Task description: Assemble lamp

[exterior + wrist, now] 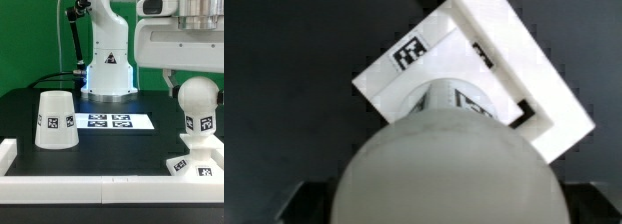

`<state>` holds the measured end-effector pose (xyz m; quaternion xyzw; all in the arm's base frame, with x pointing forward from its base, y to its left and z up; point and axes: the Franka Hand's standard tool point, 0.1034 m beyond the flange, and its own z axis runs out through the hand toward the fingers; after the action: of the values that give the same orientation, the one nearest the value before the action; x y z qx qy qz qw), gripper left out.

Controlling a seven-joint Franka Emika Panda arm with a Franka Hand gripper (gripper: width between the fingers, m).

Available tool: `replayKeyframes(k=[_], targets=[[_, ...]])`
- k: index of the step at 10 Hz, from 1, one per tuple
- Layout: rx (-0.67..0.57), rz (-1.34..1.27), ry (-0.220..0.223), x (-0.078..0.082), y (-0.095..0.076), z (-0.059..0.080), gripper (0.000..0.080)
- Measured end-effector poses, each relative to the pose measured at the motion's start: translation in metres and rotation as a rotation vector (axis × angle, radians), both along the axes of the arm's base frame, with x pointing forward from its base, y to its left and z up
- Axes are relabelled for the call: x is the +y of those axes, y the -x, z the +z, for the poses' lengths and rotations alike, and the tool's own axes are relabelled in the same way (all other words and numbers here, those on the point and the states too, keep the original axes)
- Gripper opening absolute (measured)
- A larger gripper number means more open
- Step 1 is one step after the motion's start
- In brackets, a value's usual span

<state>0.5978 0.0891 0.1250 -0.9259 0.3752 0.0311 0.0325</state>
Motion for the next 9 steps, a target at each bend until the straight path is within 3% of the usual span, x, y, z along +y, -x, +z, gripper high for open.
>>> replayKeyframes(k=[4,7,9], targets=[[0.033,-0.314,-0.022,-0.0022,-0.0007,-0.0001,0.0579],[0.042,-0.393,-0.028,-0.0014,-0.0009,0.0,0.0579],[0.035,-0.322,-0.029,-0.0014,-0.0007,-0.0003,0.0684]])
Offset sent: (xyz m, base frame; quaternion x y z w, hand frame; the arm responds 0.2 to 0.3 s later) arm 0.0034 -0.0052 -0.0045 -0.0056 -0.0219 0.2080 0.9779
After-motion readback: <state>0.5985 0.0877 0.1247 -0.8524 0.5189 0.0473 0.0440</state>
